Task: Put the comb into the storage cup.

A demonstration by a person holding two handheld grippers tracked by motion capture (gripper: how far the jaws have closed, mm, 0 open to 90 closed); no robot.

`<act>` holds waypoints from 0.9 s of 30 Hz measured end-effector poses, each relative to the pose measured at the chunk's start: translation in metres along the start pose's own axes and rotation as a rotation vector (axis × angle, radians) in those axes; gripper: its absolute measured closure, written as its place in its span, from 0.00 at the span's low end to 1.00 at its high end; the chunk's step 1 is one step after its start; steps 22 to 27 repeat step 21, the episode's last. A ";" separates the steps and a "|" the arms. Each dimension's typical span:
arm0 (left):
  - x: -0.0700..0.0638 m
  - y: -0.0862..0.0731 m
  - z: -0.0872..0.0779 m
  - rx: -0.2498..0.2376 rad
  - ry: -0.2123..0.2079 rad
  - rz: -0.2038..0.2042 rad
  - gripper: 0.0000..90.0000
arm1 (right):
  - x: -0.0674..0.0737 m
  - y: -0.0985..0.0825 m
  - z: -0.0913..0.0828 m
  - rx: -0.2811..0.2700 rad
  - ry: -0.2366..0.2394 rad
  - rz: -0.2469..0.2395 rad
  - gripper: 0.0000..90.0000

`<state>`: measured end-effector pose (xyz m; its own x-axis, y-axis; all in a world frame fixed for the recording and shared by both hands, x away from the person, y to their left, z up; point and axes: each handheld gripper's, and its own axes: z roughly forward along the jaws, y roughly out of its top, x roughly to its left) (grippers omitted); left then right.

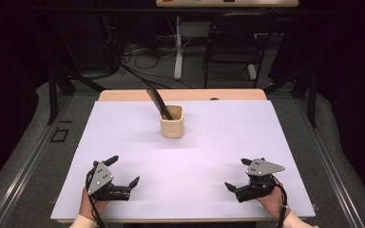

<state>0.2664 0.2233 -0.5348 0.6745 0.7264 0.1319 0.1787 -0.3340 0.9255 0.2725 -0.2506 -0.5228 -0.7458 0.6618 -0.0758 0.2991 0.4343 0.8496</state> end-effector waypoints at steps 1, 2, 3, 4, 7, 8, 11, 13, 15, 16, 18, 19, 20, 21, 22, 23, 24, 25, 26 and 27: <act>0.000 0.000 0.000 -0.001 0.000 0.000 0.00 | 0.000 -0.001 -0.001 -0.004 -0.002 -0.001 0.00; 0.000 0.000 0.000 -0.001 0.001 0.001 0.00 | 0.000 -0.001 -0.002 -0.010 -0.004 -0.004 0.00; 0.000 0.000 0.000 -0.001 0.001 0.000 0.00 | 0.000 -0.001 -0.004 -0.022 -0.008 -0.007 0.00; 0.000 0.000 0.000 -0.001 0.001 0.001 0.00 | 0.000 -0.002 -0.006 -0.031 -0.011 -0.006 0.00; 0.000 0.000 0.000 -0.005 0.001 -0.002 0.00 | 0.000 -0.003 -0.008 -0.039 -0.018 -0.016 0.00; 0.000 0.000 0.000 -0.005 0.001 -0.002 0.00 | 0.000 -0.004 -0.009 -0.040 -0.025 -0.015 0.00; 0.000 0.000 0.000 -0.001 0.001 -0.003 0.00 | -0.003 -0.006 -0.010 -0.047 -0.024 -0.006 0.00; 0.000 0.000 0.000 0.001 0.000 -0.004 0.00 | -0.003 -0.007 -0.011 -0.050 -0.025 -0.007 0.00; 0.000 0.000 0.000 0.000 0.001 -0.003 0.00 | -0.003 -0.007 -0.013 -0.058 -0.025 -0.011 0.00; 0.000 0.000 0.001 0.001 0.001 -0.004 0.00 | -0.002 -0.007 -0.013 -0.059 -0.029 -0.015 0.00; 0.000 0.000 0.001 0.001 0.003 -0.005 0.00 | -0.002 -0.007 -0.013 -0.061 -0.028 -0.015 0.00; 0.000 0.000 0.001 0.000 0.003 -0.005 0.00 | -0.002 -0.008 -0.013 -0.059 -0.028 -0.013 0.00; 0.000 0.000 0.001 0.001 0.003 -0.004 0.00 | -0.003 -0.008 -0.013 -0.058 -0.028 -0.014 0.00; 0.000 0.000 0.001 0.003 0.002 -0.005 0.00 | -0.003 -0.008 -0.013 -0.057 -0.028 -0.014 0.00; 0.000 0.000 0.001 0.003 0.002 -0.005 0.00 | -0.003 -0.008 -0.013 -0.057 -0.028 -0.014 0.00; 0.000 0.000 0.001 0.003 0.002 -0.005 0.00 | -0.003 -0.008 -0.013 -0.057 -0.028 -0.014 0.00; 0.000 0.000 0.001 0.003 0.002 -0.005 0.00 | -0.003 -0.008 -0.013 -0.057 -0.028 -0.014 0.00; 0.000 0.000 0.001 0.003 0.002 -0.005 0.00 | -0.003 -0.008 -0.013 -0.057 -0.028 -0.014 0.00; 0.000 0.000 0.001 0.003 0.002 -0.005 0.00 | -0.003 -0.008 -0.013 -0.057 -0.028 -0.014 0.00; 0.000 0.000 0.001 0.003 0.002 -0.005 0.00 | -0.003 -0.008 -0.013 -0.057 -0.028 -0.014 0.00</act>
